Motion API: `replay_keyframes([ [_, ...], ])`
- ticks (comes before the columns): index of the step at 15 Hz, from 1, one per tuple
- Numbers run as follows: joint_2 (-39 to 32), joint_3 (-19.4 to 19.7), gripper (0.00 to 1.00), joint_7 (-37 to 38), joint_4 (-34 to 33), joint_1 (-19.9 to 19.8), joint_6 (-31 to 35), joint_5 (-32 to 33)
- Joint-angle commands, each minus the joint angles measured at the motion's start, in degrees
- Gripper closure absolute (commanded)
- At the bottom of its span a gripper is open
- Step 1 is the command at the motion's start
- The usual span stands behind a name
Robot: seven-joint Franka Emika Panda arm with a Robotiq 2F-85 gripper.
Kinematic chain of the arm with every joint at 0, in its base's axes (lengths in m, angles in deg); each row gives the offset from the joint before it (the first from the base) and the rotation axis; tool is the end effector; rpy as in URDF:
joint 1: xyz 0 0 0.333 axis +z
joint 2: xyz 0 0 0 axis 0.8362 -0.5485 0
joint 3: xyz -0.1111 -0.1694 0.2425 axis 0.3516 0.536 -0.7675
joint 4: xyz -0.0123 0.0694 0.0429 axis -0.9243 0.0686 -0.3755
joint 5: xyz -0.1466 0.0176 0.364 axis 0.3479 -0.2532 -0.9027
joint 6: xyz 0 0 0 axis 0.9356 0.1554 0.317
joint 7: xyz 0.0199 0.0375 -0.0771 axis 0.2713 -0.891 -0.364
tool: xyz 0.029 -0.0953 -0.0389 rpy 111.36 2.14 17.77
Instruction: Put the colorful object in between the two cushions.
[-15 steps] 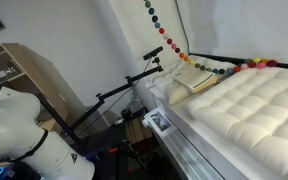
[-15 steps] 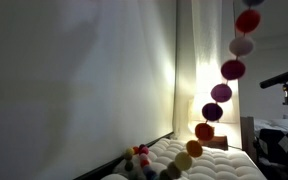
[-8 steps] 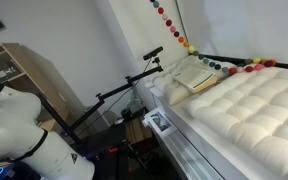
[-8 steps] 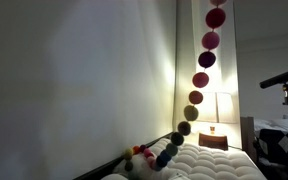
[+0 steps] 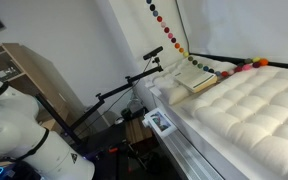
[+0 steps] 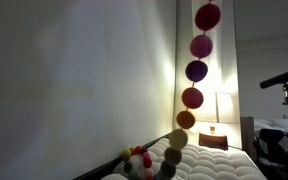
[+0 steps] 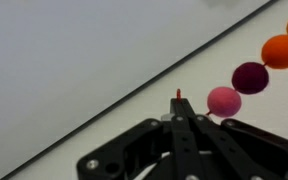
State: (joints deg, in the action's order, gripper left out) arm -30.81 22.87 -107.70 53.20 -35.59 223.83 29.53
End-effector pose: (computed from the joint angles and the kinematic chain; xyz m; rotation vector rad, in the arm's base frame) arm 0.4235 0.3313 0.7995 1.5165 1.5269 1.8540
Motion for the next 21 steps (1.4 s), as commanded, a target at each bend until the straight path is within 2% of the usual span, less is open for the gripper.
replay_keyframes([
  [1, -3.3, 5.9, 1.0, -13.0, 1.3, 12.6, 6.1, -16.3],
  [3, -4.4, 8.8, 1.0, -21.0, 0.7, 20.7, 5.7, -26.5],
  [5, -3.9, 10.9, 1.0, -29.3, 0.0, 26.3, 3.5, -36.9],
  [9, -1.0, 15.5, 1.0, -46.4, 0.5, 31.6, 0.4, -56.4],
  [12, 1.0, 19.4, 1.0, -54.7, 1.7, 32.2, -1.0, -64.7],
  [15, 1.8, 22.2, 1.0, -59.0, 2.8, 31.5, -2.1, -67.6],
  [17, 1.8, 23.3, 1.0, -58.7, 3.7, 30.7, -3.0, -66.5],
  [18, 1.7, 23.1, 1.0, -55.7, 4.9, 29.5, -4.2, -63.6],
  [19, 1.6, 22.5, 0.74, -51.9, 6.6, 27.3, -5.5, -58.5],
  [21, 1.6, 20.8, 0.68, -45.8, 9.3, 23.1, -7.8, -47.0],
])
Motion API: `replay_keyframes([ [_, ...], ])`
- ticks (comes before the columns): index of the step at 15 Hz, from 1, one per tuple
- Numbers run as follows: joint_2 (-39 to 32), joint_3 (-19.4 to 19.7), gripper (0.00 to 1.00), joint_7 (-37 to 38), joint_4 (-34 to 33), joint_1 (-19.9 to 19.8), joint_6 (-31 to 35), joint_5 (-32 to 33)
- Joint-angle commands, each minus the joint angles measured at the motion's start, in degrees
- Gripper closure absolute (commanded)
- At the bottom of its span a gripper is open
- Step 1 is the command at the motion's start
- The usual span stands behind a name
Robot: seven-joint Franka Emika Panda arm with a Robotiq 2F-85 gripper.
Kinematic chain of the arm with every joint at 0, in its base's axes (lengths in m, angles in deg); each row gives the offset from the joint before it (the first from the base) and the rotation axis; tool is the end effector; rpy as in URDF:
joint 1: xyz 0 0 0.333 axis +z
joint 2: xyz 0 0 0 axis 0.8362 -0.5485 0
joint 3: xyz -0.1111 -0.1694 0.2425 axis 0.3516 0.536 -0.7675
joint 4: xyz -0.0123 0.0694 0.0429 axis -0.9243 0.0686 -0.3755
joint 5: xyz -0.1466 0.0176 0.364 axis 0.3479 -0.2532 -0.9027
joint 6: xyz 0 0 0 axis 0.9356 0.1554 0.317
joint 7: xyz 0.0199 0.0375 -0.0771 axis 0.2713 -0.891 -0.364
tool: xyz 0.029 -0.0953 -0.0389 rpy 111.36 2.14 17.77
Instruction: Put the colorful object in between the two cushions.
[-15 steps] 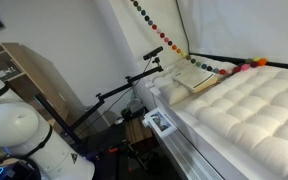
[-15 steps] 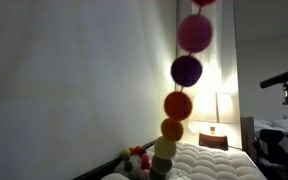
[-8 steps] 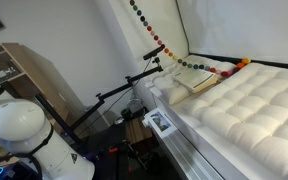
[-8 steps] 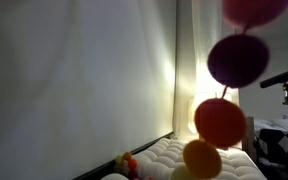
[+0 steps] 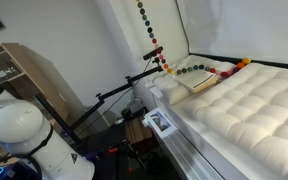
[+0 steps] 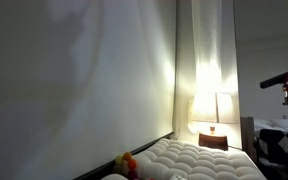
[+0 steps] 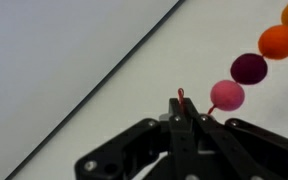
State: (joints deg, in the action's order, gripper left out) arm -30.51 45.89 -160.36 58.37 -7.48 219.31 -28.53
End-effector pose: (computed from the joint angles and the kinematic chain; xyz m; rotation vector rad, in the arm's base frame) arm 0.4590 0.3035 0.7329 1.6699 1.8094 1.9332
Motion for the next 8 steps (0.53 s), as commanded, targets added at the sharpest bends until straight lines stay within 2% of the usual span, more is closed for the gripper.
replay_keyframes([
  [1, 1.2, -4.5, 0.59, 10.6, 5.5, -9.1, -3.7, 16.6],
  [3, 1.8, -6.3, 0.43, 18.7, 6.7, -13.4, -5.8, 27.3],
  [4, 2.5, -10.2, 0.37, 22.6, 7.3, -18.4, -7.1, 31.3],
  [8, 4.3, -16.8, 0.06, 34.1, 8.0, -27.5, -13.4, 42.5],
])
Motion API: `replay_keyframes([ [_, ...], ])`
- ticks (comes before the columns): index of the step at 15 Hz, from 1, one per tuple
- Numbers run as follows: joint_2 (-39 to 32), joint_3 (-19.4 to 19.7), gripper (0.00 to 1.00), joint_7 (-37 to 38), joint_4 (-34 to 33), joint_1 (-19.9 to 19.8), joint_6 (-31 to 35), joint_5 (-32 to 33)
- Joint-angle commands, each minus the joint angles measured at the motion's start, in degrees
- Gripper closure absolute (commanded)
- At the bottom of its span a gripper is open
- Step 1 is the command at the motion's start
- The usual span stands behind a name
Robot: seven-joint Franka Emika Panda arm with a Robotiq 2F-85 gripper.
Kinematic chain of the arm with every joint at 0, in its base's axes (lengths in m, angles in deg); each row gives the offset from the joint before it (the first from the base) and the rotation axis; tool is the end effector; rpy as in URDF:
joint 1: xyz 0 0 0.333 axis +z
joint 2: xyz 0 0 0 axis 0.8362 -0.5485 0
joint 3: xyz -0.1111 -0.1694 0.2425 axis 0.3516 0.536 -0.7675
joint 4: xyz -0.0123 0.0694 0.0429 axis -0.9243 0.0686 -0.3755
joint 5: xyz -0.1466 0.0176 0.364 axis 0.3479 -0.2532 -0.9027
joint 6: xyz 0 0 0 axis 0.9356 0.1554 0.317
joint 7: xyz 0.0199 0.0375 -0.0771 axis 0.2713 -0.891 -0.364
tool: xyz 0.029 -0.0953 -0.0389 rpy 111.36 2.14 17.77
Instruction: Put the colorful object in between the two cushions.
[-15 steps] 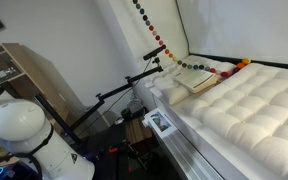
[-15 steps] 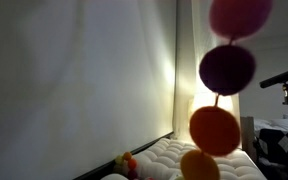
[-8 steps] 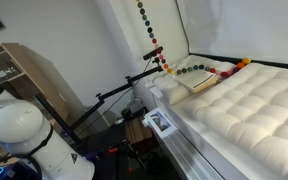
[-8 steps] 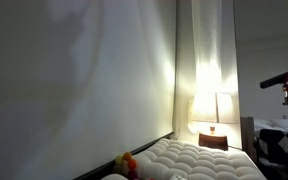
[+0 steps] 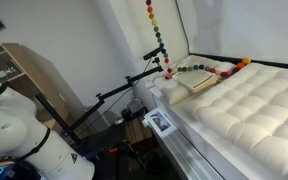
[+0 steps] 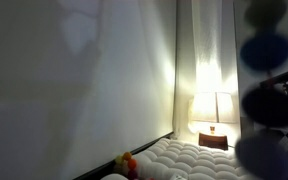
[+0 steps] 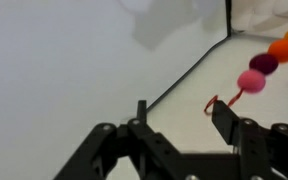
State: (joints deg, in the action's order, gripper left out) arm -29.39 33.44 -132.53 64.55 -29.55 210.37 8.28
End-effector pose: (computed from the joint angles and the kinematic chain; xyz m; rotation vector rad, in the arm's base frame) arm 0.4820 0.2717 0.6860 1.7801 1.8030 1.4069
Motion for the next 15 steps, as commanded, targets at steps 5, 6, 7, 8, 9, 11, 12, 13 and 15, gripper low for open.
replay_keyframes([
  [5, 4.7, -7.6, 0.0, 12.1, 1.2, -7.8, -9.2, 8.6],
  [6, 5.0, -8.1, 0.0, 13.3, 1.4, -8.2, -9.3, 9.2],
  [7, 5.3, -8.2, 0.0, 14.0, 1.5, -8.2, -9.4, 9.2],
  [8, 5.6, -8.4, 0.0, 15.0, 1.6, -8.4, -9.3, 9.4],
  [9, 5.9, -8.4, 0.0, 15.5, 1.8, -8.3, -8.7, 9.3],
  [11, 6.6, -9.5, 0.0, 18.3, 2.0, -10.2, -7.7, 13.9],
  [12, 7.0, -10.2, 0.0, 19.8, 2.1, -11.3, -7.1, 17.5],
  [13, 7.3, -11.1, 0.0, 22.1, 2.0, -12.9, -6.5, 22.4],
  [15, 7.9, -12.7, 0.0, 27.4, 1.7, -16.2, -5.1, 31.9],
])
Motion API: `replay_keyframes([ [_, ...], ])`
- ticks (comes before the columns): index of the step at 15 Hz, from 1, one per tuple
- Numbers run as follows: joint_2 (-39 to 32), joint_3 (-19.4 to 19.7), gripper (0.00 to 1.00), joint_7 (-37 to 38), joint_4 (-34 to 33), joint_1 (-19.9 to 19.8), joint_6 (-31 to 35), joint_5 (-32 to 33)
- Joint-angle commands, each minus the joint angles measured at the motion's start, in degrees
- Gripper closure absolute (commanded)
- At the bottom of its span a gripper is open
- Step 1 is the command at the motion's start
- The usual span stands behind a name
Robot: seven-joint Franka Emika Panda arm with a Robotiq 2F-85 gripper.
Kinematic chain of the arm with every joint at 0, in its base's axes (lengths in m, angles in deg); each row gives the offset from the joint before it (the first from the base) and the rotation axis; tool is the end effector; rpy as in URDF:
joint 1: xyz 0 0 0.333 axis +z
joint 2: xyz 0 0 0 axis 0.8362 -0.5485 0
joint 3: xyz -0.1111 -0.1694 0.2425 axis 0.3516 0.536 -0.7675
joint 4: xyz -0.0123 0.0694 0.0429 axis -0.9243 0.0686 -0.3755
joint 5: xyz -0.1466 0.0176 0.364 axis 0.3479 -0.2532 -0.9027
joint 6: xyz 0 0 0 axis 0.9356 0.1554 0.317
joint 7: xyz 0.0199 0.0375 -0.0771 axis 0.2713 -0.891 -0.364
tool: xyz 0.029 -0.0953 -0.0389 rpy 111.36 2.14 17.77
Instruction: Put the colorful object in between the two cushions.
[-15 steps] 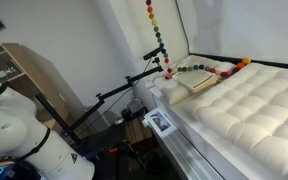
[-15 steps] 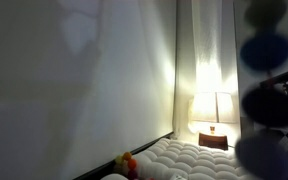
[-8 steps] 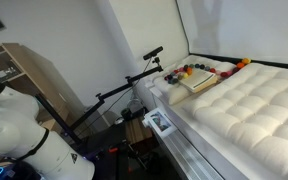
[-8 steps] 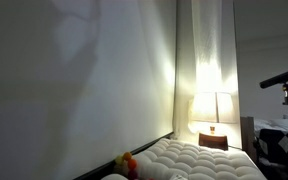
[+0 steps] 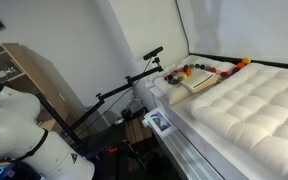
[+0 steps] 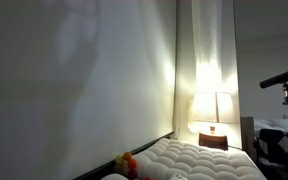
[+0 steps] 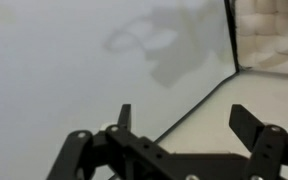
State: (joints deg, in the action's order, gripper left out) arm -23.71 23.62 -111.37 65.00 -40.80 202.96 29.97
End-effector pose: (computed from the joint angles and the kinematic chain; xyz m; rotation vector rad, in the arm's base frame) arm 0.4473 0.2702 0.7119 1.8015 1.6228 1.2390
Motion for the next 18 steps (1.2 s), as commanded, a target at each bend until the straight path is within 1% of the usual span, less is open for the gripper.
replay_keyframes([
  [1, 2.2, -3.1, 0.0, 8.1, 1.0, -6.2, 2.9, 14.0],
  [2, 2.3, -3.5, 0.0, 11.1, 0.7, -7.7, 3.0, 17.7],
  [4, 1.4, -1.3, 0.0, 11.6, 0.5, -7.3, 2.6, 17.6],
  [5, 0.7, 0.2, 0.0, 10.8, 0.4, -6.9, 4.0, 16.6],
  [7, -0.9, 2.7, 0.0, 10.6, -0.8, -7.8, 6.8, 16.0],
  [9, -1.7, 5.5, 0.0, 10.6, -1.1, -8.2, 10.2, 13.7],
  [10, -2.5, 7.2, 0.0, 9.3, -1.2, -7.7, 11.7, 11.5],
  [11, -3.7, 8.9, 0.0, 8.1, -1.7, -7.0, 13.0, 9.6],
  [12, -4.7, 11.0, 0.0, 5.4, -1.6, -4.9, 13.9, 5.4],
  [13, -2.5, 8.0, 0.0, 8.5, -0.2, -7.8, 11.9, 9.4],
  [14, -3.0, 8.6, 0.0, 7.6, -0.2, -7.8, 12.2, 8.6],
  [18, -3.1, 8.0, 0.0, 7.8, -0.2, -7.8, 12.2, 8.8],
])
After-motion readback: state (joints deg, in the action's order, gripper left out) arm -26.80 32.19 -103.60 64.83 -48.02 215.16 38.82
